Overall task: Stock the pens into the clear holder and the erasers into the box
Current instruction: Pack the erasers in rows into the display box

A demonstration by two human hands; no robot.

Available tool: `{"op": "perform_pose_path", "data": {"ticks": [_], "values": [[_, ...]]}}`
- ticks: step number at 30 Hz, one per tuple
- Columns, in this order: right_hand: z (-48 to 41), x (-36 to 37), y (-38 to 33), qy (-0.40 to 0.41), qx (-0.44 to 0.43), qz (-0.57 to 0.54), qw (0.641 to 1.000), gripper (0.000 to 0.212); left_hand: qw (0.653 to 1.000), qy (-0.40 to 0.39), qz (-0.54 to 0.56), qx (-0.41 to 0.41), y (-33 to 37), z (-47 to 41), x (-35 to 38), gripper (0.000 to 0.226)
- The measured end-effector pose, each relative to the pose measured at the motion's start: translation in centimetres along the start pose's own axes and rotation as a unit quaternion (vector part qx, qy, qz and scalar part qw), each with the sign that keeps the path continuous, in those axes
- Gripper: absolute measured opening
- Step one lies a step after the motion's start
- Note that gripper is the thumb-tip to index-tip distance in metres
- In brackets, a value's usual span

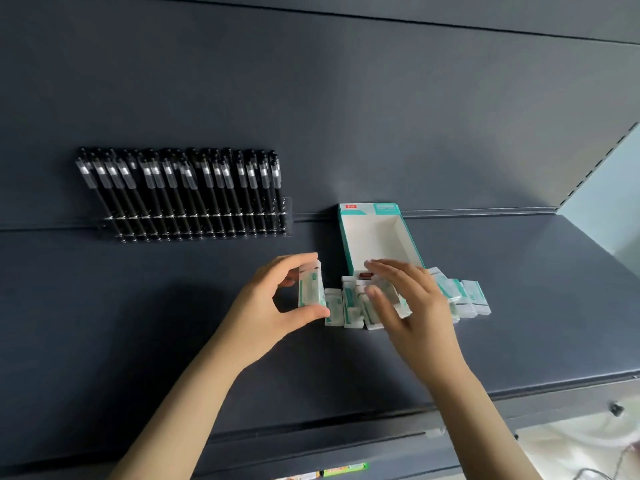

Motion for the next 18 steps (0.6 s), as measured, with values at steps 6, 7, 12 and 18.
{"op": "perform_pose_path", "data": {"ticks": [6,7,12,18], "values": [[-1.7,1.2,-0.6,-0.088,0.216,-0.341,0.911,0.028,0.995,-0.030,0.075,0.052,3.9,-1.8,0.7,0.066],[-1.9,1.4,-0.5,-0.095,0.232,-0.378,0.891,0.029,0.995,-0.029,0.079,0.056,4.4,-2.1,0.9,0.066],[-3.4,0.1,0.4,-0.076,0.249,-0.494,0.830,0.025,0.992,-0.051,0.091,0.072,6.7,-3.5,1.9,0.068],[-5.7,-3.7,3.7,-0.046,0.251,-0.568,0.783,0.040,0.995,0.015,0.061,0.077,7.7,-6.2,2.2,0.063]]}}
Point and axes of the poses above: each hand's wrist, its own z-axis away from the middle knuckle, its own x-axis out of the palm, y = z × x, the point moved 8 cm from there along -z, towards the middle knuckle, and after that the axes turned 13 degrees about -z, right-handed, at the moved point
